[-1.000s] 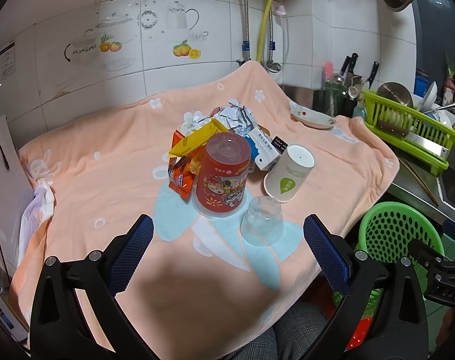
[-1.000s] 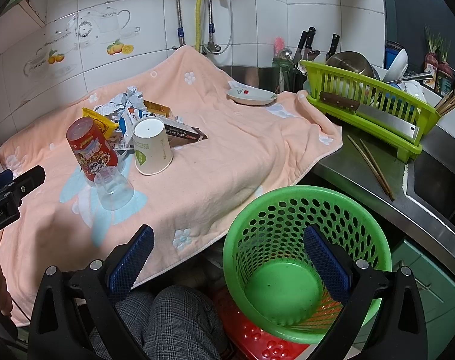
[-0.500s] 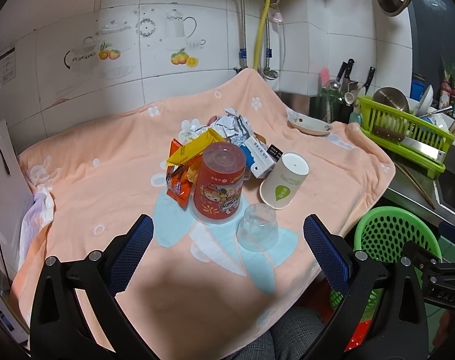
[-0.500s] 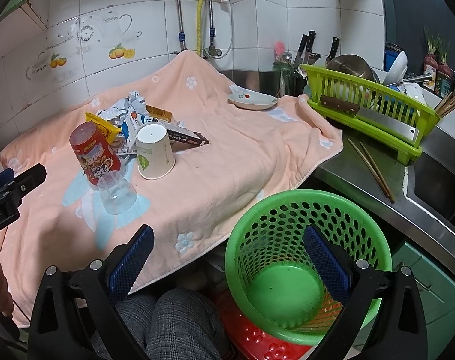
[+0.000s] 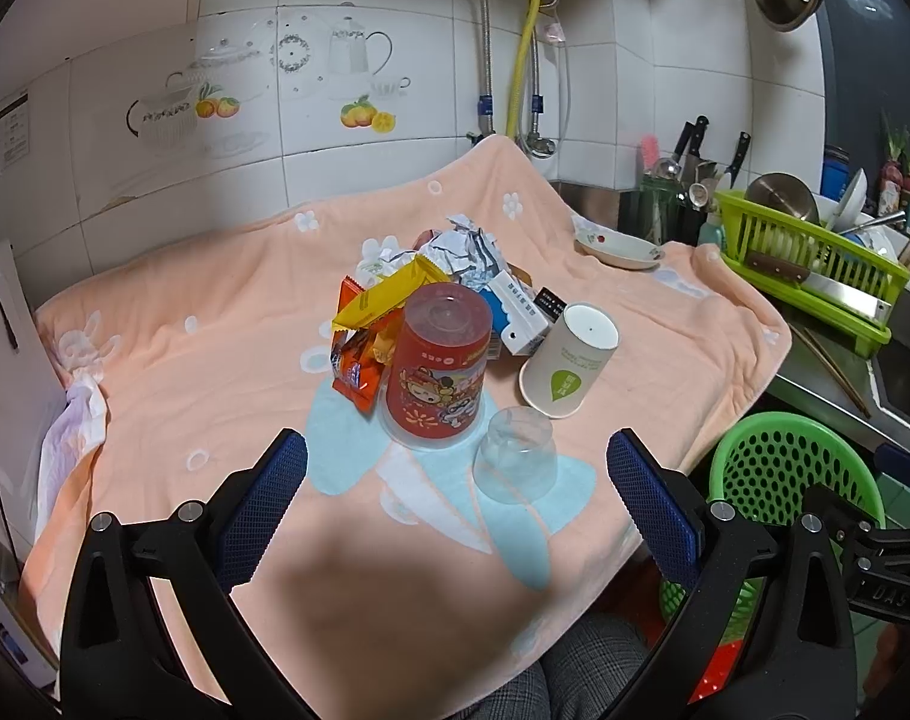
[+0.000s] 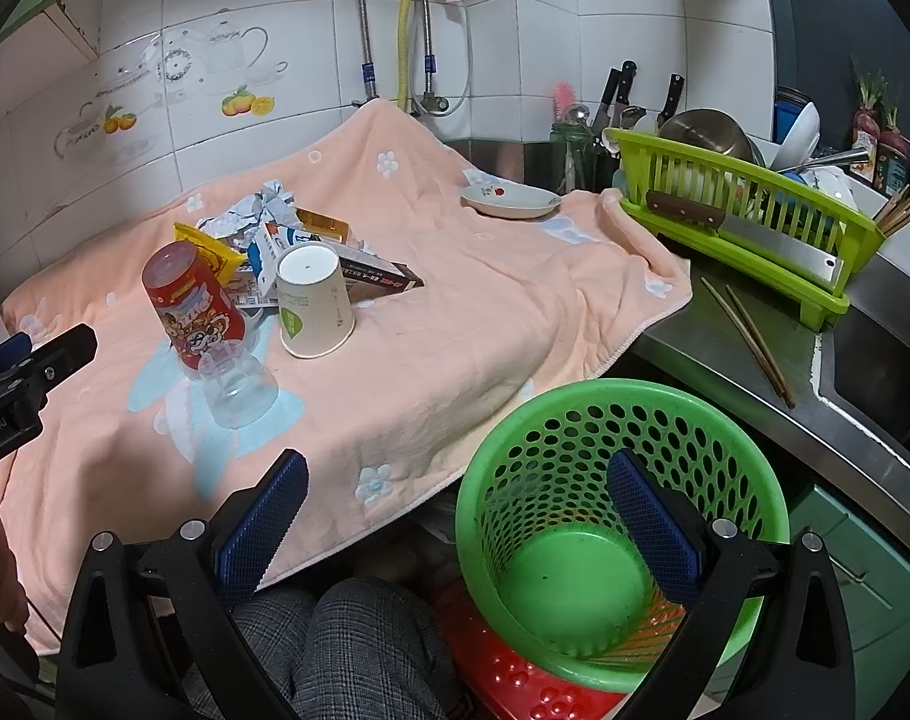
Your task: Collect trash
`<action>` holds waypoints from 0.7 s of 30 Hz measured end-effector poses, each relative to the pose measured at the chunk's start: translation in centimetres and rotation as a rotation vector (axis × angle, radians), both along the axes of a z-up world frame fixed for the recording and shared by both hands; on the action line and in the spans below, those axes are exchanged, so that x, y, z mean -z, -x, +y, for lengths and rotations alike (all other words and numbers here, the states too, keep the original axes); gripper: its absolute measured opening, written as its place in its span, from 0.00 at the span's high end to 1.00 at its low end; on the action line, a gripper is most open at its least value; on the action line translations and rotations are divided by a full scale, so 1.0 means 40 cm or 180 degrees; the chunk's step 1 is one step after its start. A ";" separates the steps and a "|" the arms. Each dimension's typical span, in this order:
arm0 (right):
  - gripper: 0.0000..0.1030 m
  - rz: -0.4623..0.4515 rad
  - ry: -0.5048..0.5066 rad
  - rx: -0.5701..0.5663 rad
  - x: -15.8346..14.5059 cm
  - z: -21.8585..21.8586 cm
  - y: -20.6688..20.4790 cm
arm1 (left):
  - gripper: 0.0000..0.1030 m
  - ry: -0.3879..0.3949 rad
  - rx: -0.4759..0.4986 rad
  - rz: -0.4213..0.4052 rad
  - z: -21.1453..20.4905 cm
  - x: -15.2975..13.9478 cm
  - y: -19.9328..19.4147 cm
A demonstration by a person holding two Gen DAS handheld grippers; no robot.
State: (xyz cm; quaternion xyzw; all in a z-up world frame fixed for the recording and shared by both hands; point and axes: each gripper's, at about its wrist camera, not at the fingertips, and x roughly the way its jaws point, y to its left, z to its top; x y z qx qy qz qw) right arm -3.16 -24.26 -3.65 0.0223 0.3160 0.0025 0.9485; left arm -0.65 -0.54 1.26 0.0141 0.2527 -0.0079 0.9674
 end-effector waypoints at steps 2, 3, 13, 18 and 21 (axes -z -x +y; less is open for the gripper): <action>0.06 0.0003 0.0001 -0.0007 0.000 0.001 -0.003 | 0.05 0.0000 -0.0003 0.0007 0.002 0.001 -0.002; 0.06 0.0003 0.0000 -0.0013 0.000 0.003 -0.005 | 0.05 -0.0001 0.0000 0.0013 0.003 0.001 -0.005; 0.06 -0.0007 0.0017 -0.0070 0.003 0.017 -0.017 | 0.05 0.0000 0.0018 0.0053 0.010 0.006 -0.023; 0.06 -0.0004 0.0012 -0.0080 0.003 0.018 -0.022 | 0.05 -0.0008 0.0005 0.0064 0.011 0.008 -0.029; 0.06 -0.0008 0.0018 -0.0097 0.002 0.019 -0.029 | 0.05 -0.0016 0.0011 0.0075 0.010 0.010 -0.035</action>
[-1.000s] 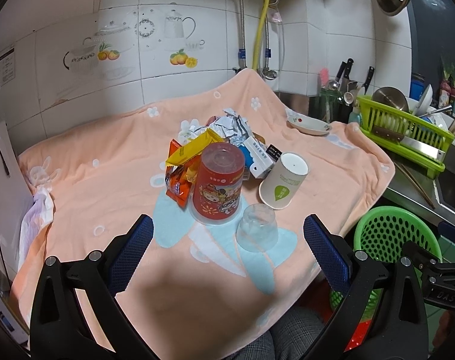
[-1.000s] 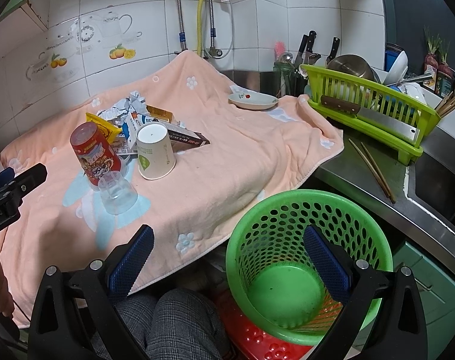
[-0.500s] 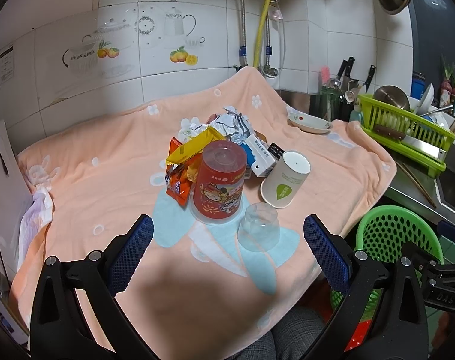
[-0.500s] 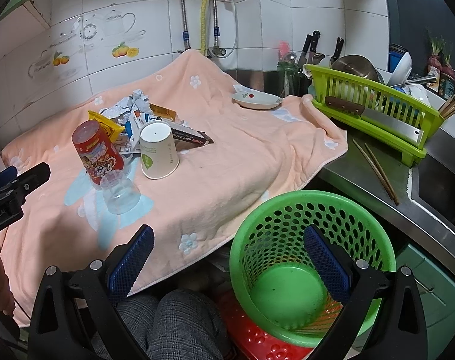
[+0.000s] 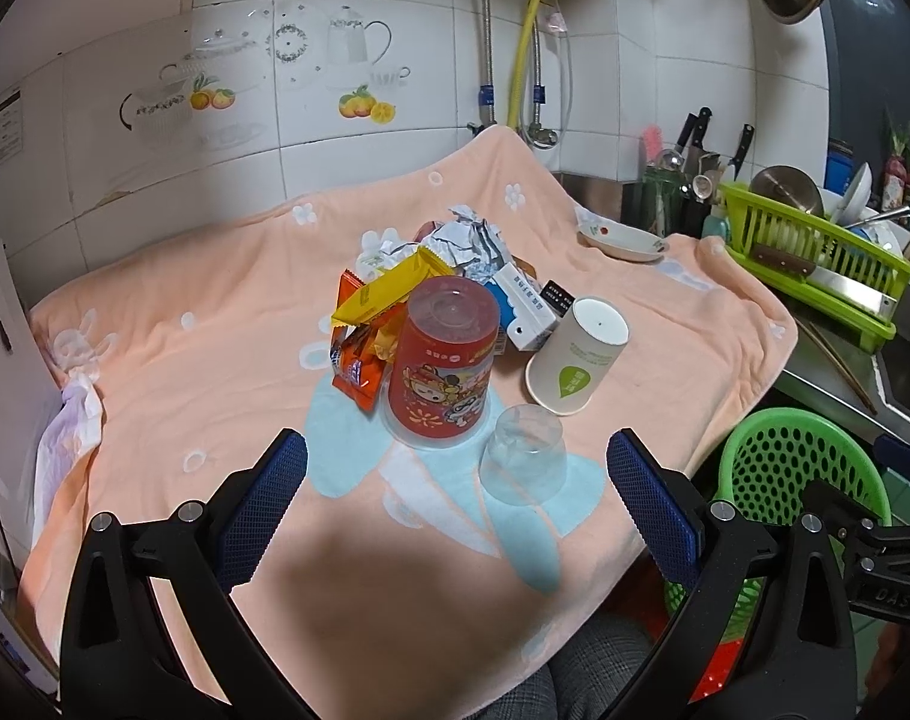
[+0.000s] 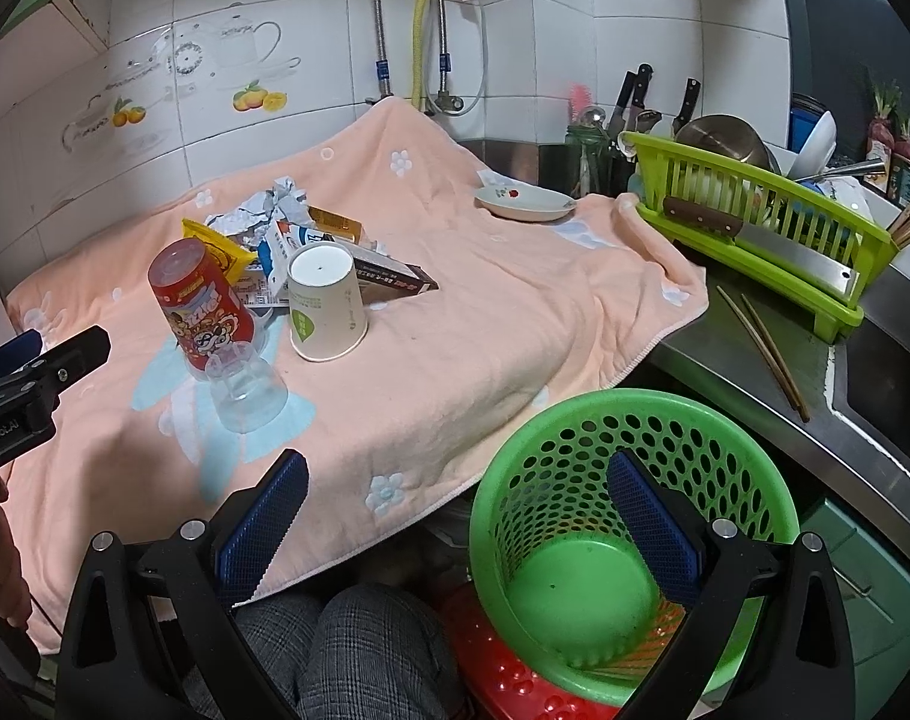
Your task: Collect trash
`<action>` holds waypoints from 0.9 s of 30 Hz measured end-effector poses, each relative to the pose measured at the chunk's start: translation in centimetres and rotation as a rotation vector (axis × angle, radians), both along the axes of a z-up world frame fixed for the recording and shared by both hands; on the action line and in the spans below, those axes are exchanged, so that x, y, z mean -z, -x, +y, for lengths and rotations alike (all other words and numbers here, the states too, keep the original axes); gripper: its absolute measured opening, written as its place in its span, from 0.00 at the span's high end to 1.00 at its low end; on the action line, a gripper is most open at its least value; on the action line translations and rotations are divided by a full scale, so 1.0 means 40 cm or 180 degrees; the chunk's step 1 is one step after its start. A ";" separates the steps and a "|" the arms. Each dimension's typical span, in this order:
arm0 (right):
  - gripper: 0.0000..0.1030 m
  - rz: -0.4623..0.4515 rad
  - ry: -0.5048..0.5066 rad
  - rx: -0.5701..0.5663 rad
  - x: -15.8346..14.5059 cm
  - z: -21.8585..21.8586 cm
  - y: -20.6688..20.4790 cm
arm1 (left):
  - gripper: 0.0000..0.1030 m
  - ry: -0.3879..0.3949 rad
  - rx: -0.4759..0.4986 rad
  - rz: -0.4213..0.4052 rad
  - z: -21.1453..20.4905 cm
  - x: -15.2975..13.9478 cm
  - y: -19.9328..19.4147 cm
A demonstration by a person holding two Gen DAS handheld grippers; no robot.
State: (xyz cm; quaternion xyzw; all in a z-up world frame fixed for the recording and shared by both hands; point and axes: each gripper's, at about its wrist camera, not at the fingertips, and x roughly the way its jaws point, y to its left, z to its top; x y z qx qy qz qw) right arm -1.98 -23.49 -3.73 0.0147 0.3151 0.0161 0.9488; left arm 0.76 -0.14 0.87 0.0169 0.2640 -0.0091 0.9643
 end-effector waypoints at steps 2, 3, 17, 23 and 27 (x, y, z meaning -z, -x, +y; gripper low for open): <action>0.06 -0.0006 0.0003 -0.0012 -0.001 0.001 -0.005 | 0.05 -0.0004 -0.0006 0.0009 0.001 0.002 -0.004; 0.06 -0.0009 0.0004 -0.0019 -0.002 0.002 -0.006 | 0.05 -0.0008 -0.0011 0.0009 0.001 0.003 -0.006; 0.07 -0.0019 -0.0105 -0.0314 -0.013 0.034 -0.087 | 0.05 0.0013 -0.0070 0.0039 0.050 0.001 -0.054; 0.07 -0.0058 -0.0109 -0.0477 -0.024 0.066 -0.151 | 0.05 0.0003 -0.0150 0.0037 0.089 -0.004 -0.079; 0.07 -0.0037 -0.0106 -0.0602 -0.021 0.093 -0.204 | 0.05 0.0038 -0.0183 0.0074 0.113 0.005 -0.089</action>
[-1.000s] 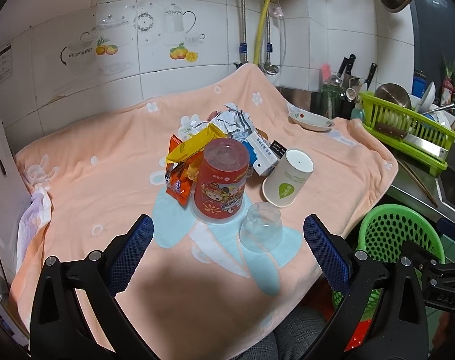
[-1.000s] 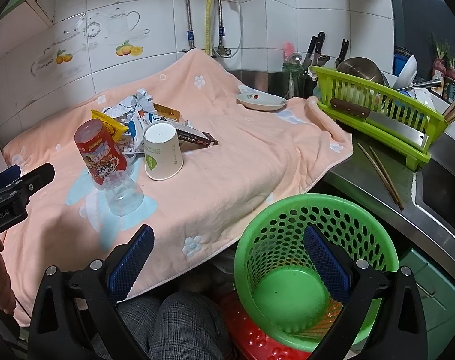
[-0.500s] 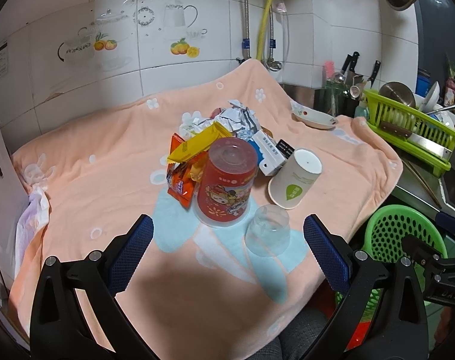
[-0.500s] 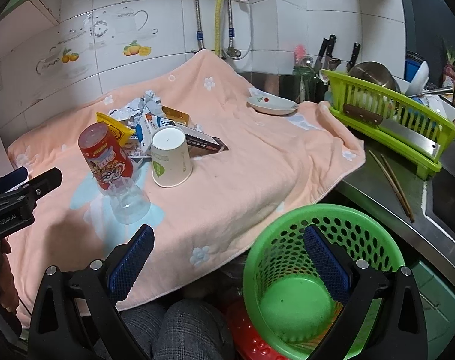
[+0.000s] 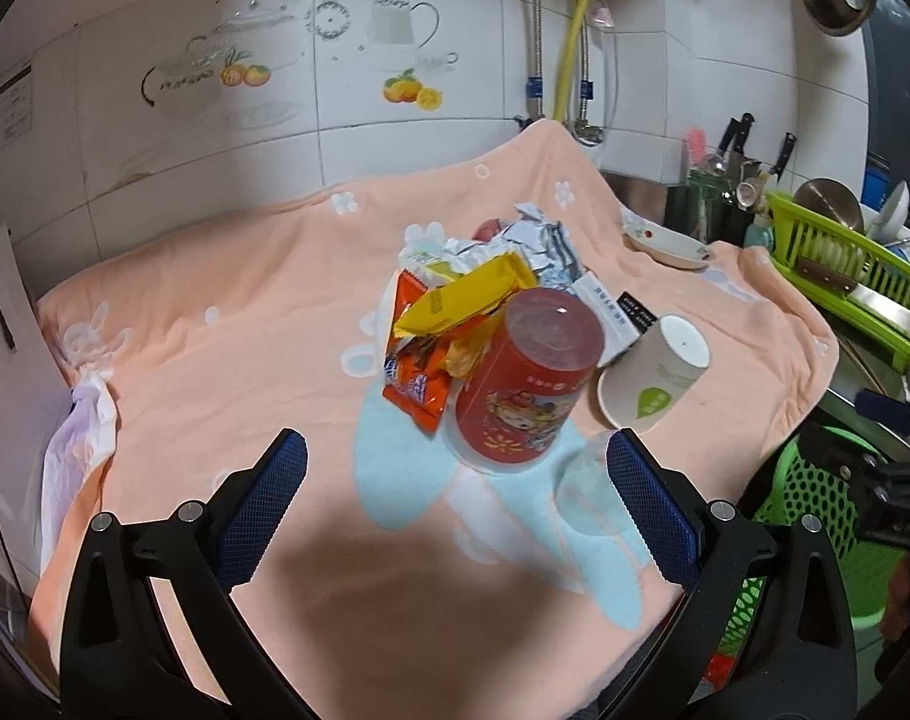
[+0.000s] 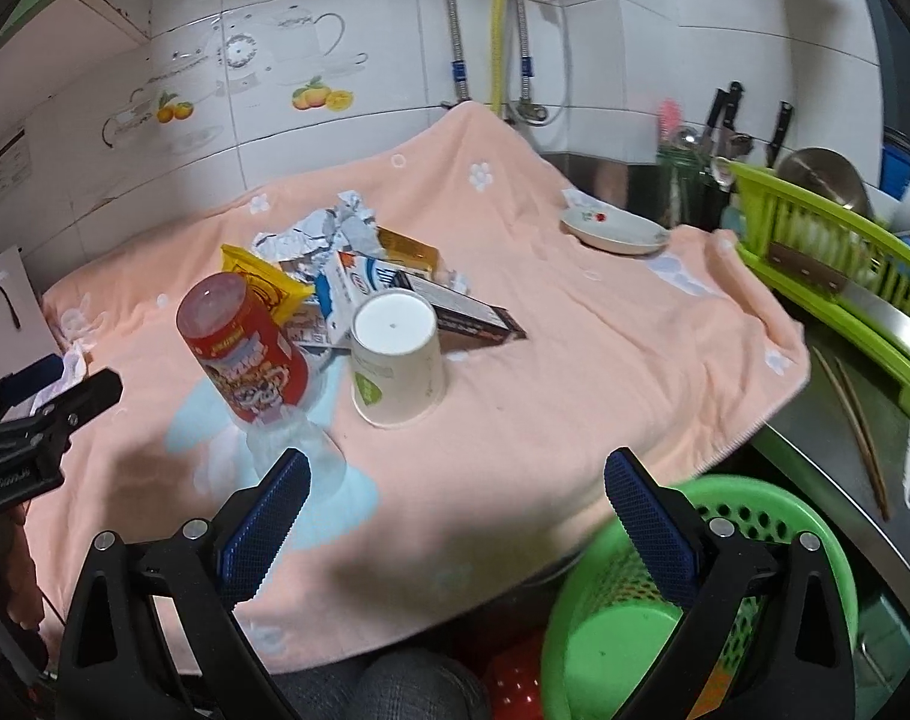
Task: Collect trash
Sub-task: 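Reach the right gripper to the white paper cup and grasp it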
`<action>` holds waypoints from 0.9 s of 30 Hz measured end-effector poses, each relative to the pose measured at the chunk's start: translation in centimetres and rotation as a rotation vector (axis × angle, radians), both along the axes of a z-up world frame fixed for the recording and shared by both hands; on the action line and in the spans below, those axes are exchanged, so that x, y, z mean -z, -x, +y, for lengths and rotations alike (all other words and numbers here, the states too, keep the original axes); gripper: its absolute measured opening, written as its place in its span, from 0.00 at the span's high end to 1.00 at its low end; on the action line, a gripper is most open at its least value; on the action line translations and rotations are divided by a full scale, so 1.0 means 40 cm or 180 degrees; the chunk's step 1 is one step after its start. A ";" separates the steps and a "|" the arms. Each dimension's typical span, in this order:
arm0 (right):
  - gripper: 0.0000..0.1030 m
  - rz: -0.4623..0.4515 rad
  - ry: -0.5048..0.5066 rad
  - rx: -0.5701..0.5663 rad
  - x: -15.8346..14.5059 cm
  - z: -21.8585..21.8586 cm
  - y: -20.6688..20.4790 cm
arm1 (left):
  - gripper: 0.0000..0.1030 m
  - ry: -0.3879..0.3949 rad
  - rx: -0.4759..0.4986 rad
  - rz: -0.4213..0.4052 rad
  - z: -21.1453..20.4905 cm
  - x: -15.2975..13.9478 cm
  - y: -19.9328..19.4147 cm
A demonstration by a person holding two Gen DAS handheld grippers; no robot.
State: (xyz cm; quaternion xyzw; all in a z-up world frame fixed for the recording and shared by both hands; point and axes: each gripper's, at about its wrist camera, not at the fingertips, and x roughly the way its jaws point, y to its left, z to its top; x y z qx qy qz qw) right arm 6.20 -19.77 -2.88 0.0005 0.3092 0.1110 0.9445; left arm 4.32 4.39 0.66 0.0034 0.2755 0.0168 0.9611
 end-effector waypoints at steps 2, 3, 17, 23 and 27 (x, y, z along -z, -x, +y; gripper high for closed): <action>0.08 0.0015 0.0009 -0.0055 0.004 0.012 -0.024 | 0.05 -0.0006 -0.0027 0.0032 0.011 0.009 -0.006; 0.08 0.0034 0.0016 -0.0090 0.008 0.021 -0.041 | 0.05 -0.0005 -0.0036 0.0044 0.015 0.013 -0.007; 0.22 0.0239 -0.0041 -0.0351 0.055 0.090 -0.235 | 0.05 0.0097 -0.0030 0.0265 0.039 0.075 -0.034; 0.31 0.0301 -0.0128 -0.0404 0.074 0.093 -0.279 | 0.05 0.0142 0.0052 0.0327 0.024 0.095 -0.050; 0.49 0.0312 -0.0211 -0.0451 0.075 0.084 -0.281 | 0.05 0.0171 0.0142 0.0360 0.004 0.106 -0.061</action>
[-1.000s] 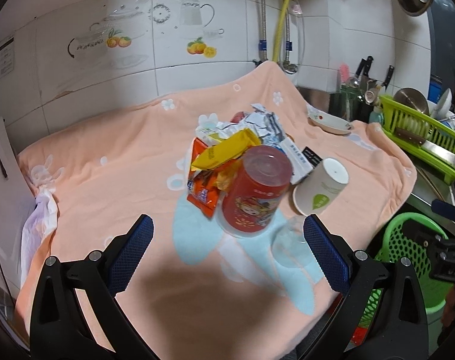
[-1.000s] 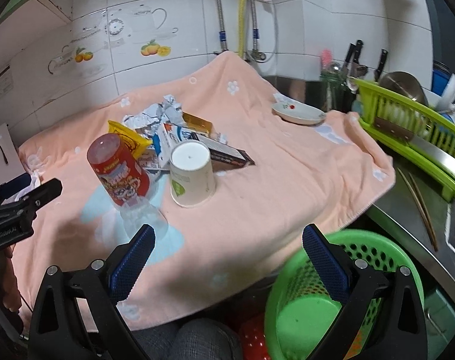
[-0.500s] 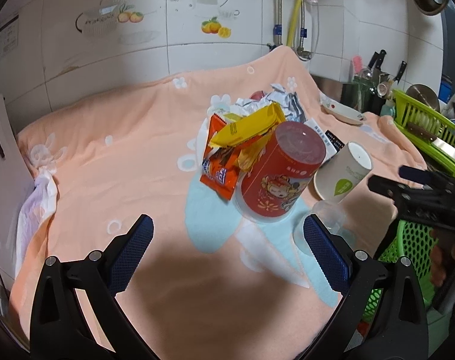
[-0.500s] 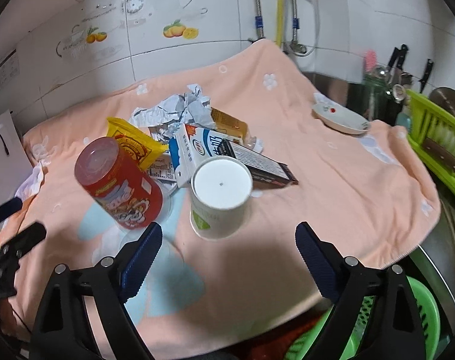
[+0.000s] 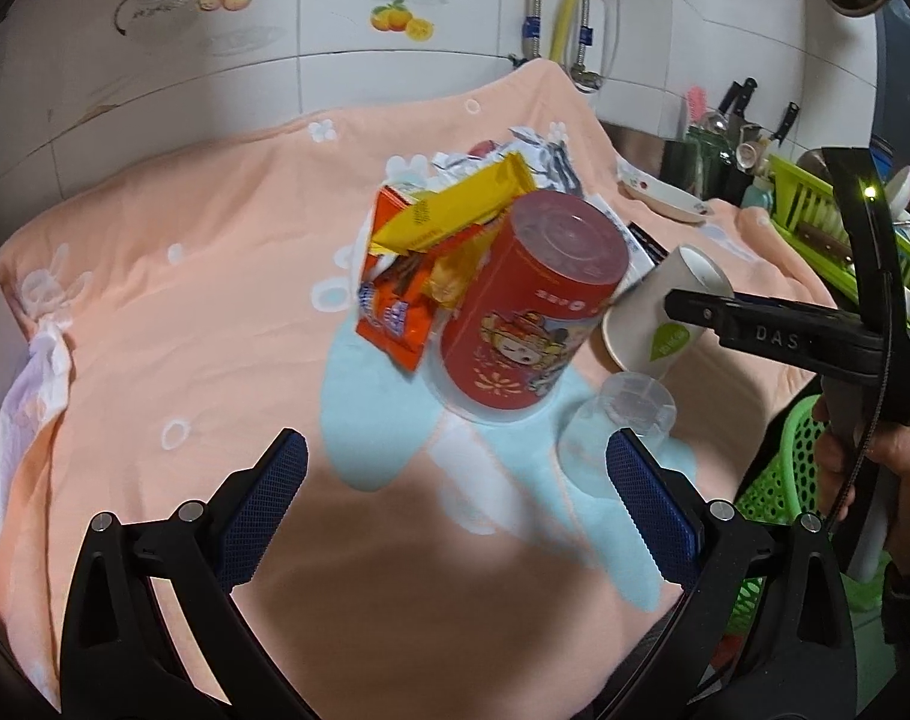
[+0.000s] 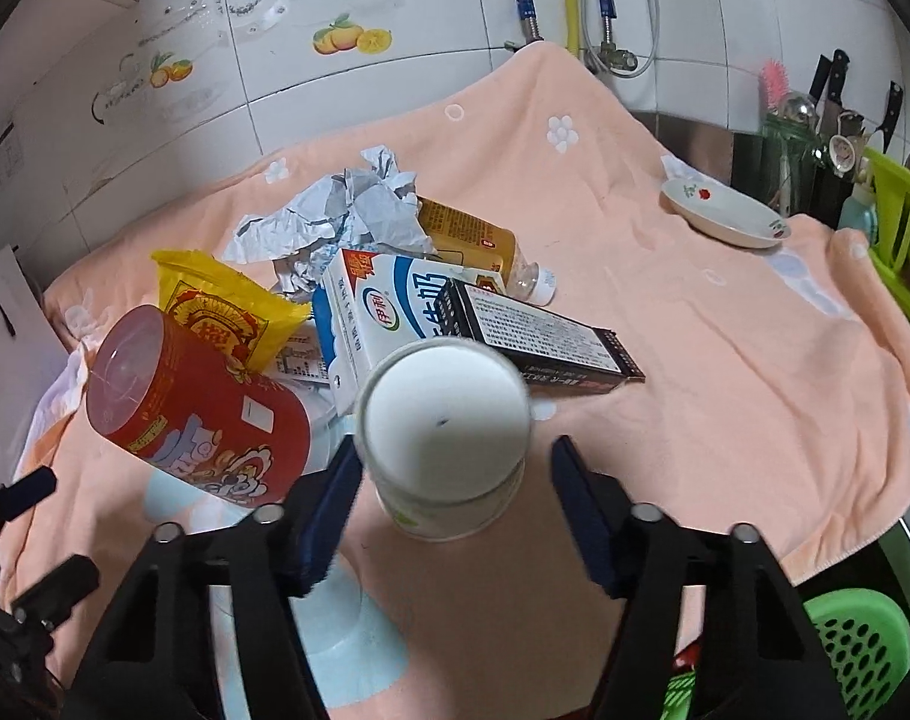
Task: Collect trash
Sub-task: 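Reach the right gripper to the white paper cup and grasp it, then grasp the clear plastic cup with the left gripper while the right holds the paper cup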
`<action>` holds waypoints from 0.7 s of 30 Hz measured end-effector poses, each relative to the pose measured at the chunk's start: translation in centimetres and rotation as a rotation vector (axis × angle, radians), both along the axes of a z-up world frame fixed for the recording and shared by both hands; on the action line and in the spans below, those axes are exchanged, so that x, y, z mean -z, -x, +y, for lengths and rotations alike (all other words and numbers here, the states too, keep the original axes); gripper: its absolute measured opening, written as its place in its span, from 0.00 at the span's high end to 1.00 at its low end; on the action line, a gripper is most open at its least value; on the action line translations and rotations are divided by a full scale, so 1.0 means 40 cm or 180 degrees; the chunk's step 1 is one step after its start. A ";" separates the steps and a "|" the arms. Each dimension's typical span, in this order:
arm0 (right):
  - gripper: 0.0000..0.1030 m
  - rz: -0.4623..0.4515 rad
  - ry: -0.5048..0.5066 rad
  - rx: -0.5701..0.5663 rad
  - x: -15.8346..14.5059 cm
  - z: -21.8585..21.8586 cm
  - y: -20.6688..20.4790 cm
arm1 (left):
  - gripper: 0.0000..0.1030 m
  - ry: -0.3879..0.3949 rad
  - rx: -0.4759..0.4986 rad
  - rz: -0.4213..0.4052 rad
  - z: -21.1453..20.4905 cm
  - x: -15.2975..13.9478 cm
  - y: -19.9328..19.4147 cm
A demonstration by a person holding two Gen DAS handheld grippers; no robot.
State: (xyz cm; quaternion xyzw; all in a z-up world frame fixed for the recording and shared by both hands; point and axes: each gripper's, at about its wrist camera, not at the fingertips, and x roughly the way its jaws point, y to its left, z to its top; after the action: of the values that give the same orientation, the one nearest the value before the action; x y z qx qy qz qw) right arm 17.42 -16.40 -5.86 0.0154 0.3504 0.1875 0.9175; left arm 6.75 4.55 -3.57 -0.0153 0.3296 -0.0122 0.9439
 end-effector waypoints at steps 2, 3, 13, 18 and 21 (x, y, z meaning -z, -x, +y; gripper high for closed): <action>0.49 -0.0026 -0.0017 -0.0007 -0.005 -0.008 0.008 | 0.05 0.0034 0.0050 0.0010 -0.010 0.004 -0.006; 0.49 -0.0044 -0.0014 -0.0006 -0.007 -0.011 0.012 | 0.05 0.0050 0.0079 0.0011 -0.016 0.007 -0.008; 0.50 -0.0139 -0.0009 0.0059 -0.030 -0.078 0.080 | 0.06 0.0252 0.0323 0.0056 -0.088 0.045 -0.042; 0.50 -0.0156 -0.0005 0.0105 -0.025 -0.104 0.104 | 0.09 0.0239 0.0377 0.0040 -0.127 0.058 -0.053; 0.50 -0.0199 0.0029 0.0133 -0.025 -0.118 0.120 | 0.14 0.0176 0.0372 -0.0010 -0.153 0.066 -0.061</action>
State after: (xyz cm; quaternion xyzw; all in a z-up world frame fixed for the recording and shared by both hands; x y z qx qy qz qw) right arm 12.61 -21.11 -4.86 0.0127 0.3220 0.1671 0.9318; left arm 9.17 -1.56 -6.21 -0.0221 0.3279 -0.0764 0.9413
